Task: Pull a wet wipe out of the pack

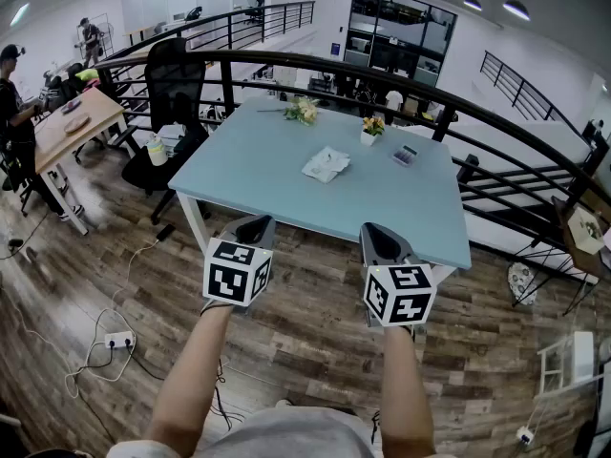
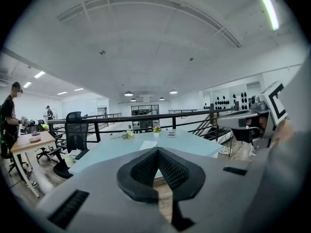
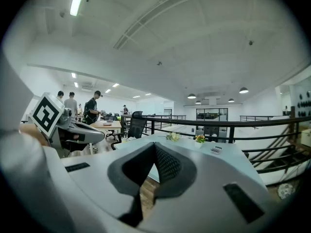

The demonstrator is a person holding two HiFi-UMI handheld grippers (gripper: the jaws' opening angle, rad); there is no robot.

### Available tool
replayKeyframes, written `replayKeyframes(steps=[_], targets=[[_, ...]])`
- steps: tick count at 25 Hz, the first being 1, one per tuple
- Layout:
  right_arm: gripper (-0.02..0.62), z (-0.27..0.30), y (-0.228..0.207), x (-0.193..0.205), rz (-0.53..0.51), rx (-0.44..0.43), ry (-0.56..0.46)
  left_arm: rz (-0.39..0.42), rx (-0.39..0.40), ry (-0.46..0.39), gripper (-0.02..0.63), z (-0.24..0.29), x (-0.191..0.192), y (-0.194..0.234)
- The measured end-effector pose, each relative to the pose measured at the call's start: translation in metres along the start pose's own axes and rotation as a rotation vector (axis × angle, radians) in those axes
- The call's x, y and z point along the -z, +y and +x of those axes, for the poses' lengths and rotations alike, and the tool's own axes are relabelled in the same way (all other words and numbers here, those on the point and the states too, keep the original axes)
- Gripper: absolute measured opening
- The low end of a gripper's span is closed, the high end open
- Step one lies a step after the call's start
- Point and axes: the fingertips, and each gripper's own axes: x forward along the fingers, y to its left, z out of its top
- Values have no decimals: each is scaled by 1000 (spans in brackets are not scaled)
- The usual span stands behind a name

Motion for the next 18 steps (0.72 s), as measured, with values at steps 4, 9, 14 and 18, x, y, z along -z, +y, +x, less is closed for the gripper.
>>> replayKeyframes(steps=[4,9,14,18], targets=[[5,3,0,-4,5,5,-9,8,-2,5,-9,0,-2,3],[5,6,0,-4,12,9,-14,17,-3,25,-9,3,2,5],[5,9,1,0,28,-8,-21,11,0,38,-9,8,8,4],[8,8,3,3,28,-13,-13,15,-2,39,-9,8,8,3]])
